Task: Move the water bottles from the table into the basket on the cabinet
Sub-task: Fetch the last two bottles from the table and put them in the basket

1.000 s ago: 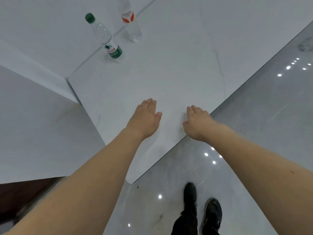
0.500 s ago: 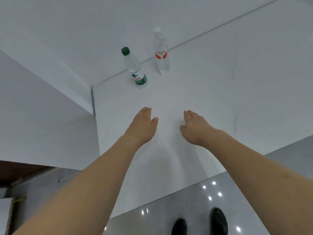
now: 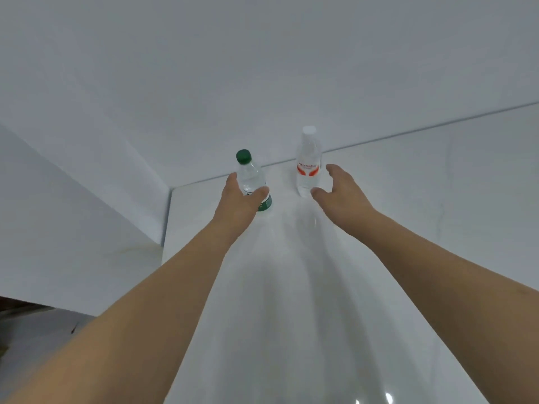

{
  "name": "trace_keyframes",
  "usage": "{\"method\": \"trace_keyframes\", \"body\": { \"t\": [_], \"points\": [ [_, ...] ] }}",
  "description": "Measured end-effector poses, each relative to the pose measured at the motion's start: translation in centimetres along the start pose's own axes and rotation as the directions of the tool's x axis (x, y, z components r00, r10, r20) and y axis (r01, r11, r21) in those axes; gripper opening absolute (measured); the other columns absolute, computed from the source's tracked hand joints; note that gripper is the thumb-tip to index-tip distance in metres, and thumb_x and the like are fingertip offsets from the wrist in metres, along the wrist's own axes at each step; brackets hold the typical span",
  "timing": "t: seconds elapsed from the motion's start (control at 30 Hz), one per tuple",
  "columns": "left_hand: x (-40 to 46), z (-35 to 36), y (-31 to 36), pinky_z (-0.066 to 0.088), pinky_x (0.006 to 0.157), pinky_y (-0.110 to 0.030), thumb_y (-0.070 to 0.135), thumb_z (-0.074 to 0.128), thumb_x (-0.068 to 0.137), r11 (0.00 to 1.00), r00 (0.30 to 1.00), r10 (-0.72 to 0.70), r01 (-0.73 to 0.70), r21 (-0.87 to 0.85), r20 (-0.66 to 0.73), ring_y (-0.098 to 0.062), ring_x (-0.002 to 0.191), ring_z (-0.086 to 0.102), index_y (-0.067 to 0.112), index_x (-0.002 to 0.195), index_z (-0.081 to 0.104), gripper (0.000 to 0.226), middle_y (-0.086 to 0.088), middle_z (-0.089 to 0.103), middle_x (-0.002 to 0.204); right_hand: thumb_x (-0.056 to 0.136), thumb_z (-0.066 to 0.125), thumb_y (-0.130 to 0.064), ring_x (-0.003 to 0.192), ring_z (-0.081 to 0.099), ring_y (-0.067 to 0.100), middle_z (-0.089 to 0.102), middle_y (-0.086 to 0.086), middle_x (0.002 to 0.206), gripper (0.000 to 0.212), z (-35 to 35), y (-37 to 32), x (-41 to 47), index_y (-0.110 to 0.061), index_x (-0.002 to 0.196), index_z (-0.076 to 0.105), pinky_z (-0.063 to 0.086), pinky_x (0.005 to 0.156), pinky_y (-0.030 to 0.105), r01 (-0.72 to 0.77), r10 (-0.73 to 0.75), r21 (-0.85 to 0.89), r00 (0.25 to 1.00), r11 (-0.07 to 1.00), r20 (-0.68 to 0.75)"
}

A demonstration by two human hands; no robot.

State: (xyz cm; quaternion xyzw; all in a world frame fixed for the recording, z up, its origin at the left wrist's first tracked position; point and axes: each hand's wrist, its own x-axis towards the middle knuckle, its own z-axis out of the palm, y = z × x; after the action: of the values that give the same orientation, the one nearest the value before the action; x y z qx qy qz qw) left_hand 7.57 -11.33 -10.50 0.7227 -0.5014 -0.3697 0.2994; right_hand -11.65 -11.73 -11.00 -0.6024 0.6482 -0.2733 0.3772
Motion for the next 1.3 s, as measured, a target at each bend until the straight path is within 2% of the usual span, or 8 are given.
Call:
{"method": "trace_keyframes", "body": {
  "t": [0.07, 0.17, 0.3, 0.43, 0.57, 0.7, 1.13, 1.3],
  "points": [
    [3.6, 0.8, -0.1, 0.029, 0.092, -0.028, 0.040, 0.066, 0.090, 0.990, 0.997, -0.041, 0.032, -0.138, -0.061, -0.019, 0.135, 0.038, 0.021, 0.156, 0.010, 0.088, 0.000, 0.027, 0.157, 0.094, 0.055, -0.023, 0.108, 0.047, 0.020, 0.041, 0.007, 0.146, 0.055, 0.3, -0.2, 3.7, -0.013, 0.144, 0.034, 0.034, 0.086, 0.027, -0.012, 0.016, 0.067, 0.998, 0.998, -0.054],
    [8.2, 2.0, -0.5, 0.033, 0.100, -0.031, 0.044, 0.073, 0.083, 0.960, 0.988, -0.072, 0.031, -0.279, -0.137, -0.020, 0.135, 0.040, 0.024, 0.156, 0.012, 0.097, 0.002, 0.032, 0.152, 0.089, 0.062, -0.030, 0.136, 0.037, 0.024, 0.028, 0.004, 0.155, 0.078, 1.2, 0.1, 9.0, -0.017, 0.152, 0.018, 0.035, 0.101, 0.034, -0.052, 0.071, 0.200, 0.993, 0.979, -0.091],
    [12.4, 3.4, -1.6, 0.045, 0.079, -0.029, 0.039, 0.074, 0.082, 0.958, 0.969, -0.035, -0.037, -0.285, -0.245, -0.017, 0.088, 0.054, 0.022, 0.104, 0.055, 0.034, 0.011, 0.054, 0.088, 0.082, 0.071, -0.040, 0.140, 0.033, 0.020, 0.028, 0.000, 0.156, 0.088, 2.4, 0.9, 14.3, -0.025, 0.152, 0.020, 0.034, 0.111, 0.041, 0.027, 0.016, 0.279, 0.989, 0.960, -0.149],
    [14.0, 4.4, -3.2, 0.042, 0.064, -0.024, 0.024, 0.067, 0.083, 0.939, 0.936, 0.045, -0.159, -0.306, -0.349, -0.011, 0.065, 0.048, 0.012, 0.086, 0.054, 0.018, 0.008, 0.052, 0.070, 0.078, 0.074, -0.041, 0.102, 0.063, 0.019, 0.065, 0.000, 0.109, 0.041, 3.5, 1.4, 18.2, -0.020, 0.111, 0.060, 0.051, 0.085, 0.035, 0.039, -0.001, 0.257, 0.989, 0.966, -0.146],
    [14.6, 5.8, -4.2, 0.044, 0.060, -0.017, 0.020, 0.065, 0.078, 0.917, 0.870, 0.141, -0.295, -0.270, -0.472, -0.006, 0.060, 0.051, 0.006, 0.078, 0.058, 0.016, -0.005, 0.059, 0.068, 0.077, 0.066, -0.024, 0.070, 0.060, 0.012, 0.065, -0.005, 0.076, 0.013, 5.3, 2.0, 19.6, -0.015, 0.087, 0.064, 0.051, 0.067, 0.031, 0.096, -0.021, 0.288, 0.967, 0.953, -0.253],
    [15.9, 6.2, -4.5, 0.047, 0.060, -0.024, 0.022, 0.065, 0.075, 0.901, 0.840, 0.167, -0.342, -0.265, -0.516, -0.015, 0.059, 0.054, 0.004, 0.073, 0.059, 0.019, -0.003, 0.060, 0.064, 0.078, 0.067, -0.017, 0.067, 0.057, 0.008, 0.064, -0.006, 0.073, 0.005, 6.6, 2.5, 19.9, -0.014, 0.082, 0.066, 0.048, 0.066, 0.024, 0.164, -0.041, 0.361, 0.944, 0.918, -0.327],
    [16.2, 6.0, -4.2, 0.046, 0.058, -0.029, 0.021, 0.064, 0.075, 0.885, 0.872, 0.193, -0.353, -0.304, -0.450, -0.024, 0.060, 0.052, 0.002, 0.071, 0.058, 0.020, -0.008, 0.056, 0.061, 0.074, 0.066, -0.028, 0.070, 0.060, 0.013, 0.063, -0.004, 0.071, 0.009, 6.5, 2.3, 19.6, -0.020, 0.074, 0.064, 0.051, 0.070, 0.032, 0.163, -0.044, 0.389, 0.954, 0.907, -0.296],
    [13.2, 4.3, -3.1, 0.046, 0.062, -0.033, 0.023, 0.060, 0.072, 0.938, 0.988, 0.060, -0.104, -0.332, -0.140, -0.015, 0.058, 0.049, 0.001, 0.063, 0.056, 0.024, -0.017, 0.056, 0.061, 0.074, 0.065, -0.026, 0.064, 0.055, 0.019, 0.060, 0.006, 0.069, 0.027, 5.1, 1.1, 14.9, 0.000, 0.081, 0.063, 0.046, 0.063, 0.032, -0.026, 0.050, 0.249, 0.995, 0.968, -0.089]
  ]
}}
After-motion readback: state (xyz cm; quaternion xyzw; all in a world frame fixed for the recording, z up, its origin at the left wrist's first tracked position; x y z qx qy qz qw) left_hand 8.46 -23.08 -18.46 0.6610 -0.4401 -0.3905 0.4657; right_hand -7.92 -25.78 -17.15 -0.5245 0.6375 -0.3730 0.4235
